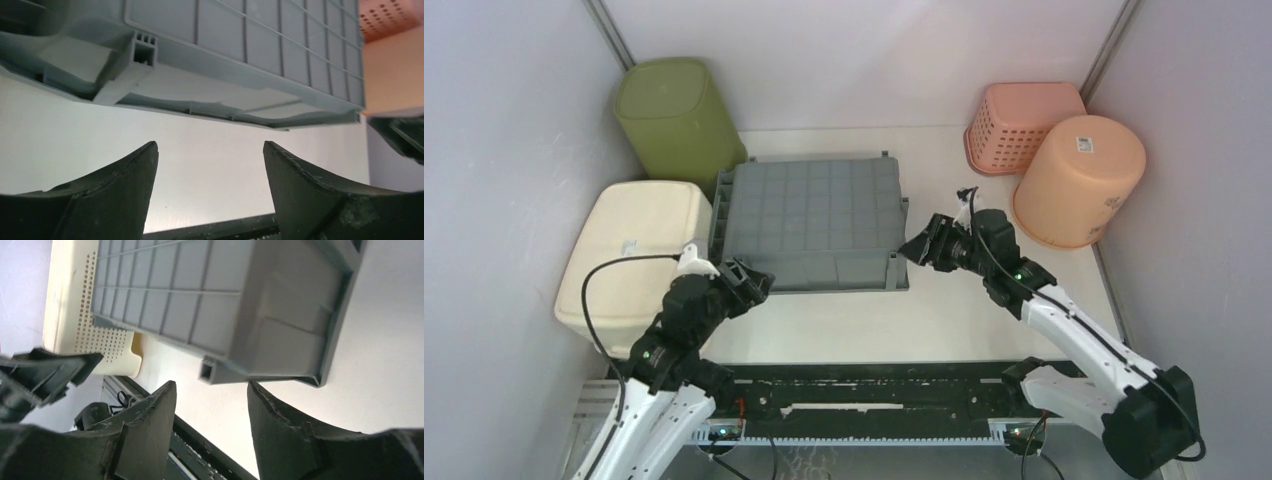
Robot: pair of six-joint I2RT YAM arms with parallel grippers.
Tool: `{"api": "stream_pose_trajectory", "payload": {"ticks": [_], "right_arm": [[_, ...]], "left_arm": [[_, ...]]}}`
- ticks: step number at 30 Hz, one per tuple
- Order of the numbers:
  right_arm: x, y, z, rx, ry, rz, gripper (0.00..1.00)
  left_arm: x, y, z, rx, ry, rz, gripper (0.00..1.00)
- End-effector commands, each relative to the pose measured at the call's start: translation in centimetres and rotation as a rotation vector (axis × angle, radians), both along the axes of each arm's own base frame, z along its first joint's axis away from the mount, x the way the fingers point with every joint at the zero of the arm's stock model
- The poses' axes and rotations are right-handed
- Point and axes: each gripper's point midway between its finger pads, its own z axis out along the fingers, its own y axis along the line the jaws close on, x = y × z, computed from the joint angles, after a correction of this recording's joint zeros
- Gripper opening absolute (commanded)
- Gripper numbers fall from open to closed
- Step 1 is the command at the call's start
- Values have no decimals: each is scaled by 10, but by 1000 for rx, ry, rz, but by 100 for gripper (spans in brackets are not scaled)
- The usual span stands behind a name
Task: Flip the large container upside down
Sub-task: Turn the container upside down at the center of the board, then move the container to the center of the board.
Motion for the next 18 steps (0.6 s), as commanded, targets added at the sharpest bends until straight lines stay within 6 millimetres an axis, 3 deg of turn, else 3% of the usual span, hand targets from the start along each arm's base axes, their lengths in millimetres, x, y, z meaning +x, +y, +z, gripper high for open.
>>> {"api": "stream_pose_trajectory", "payload": {"ticks": [1,7,12,14,18], "right_arm": [[-13,1,19,-141,-120,7,62],[-43,63,25,-127,-186,150,62],[-33,106,15,-229,-211,175,60],[-19,111,5,-297,-201,134,60],[13,93,-18,-470,-158,-1,60]], "left_arm": [[33,17,5,80,-54,121,81],[58,21,5,147,-40,174,79],[79,16,7,182,-26,180,78],[88,16,0,204,-12,195,78],[106,10,-11,253,20,174,78]]}}
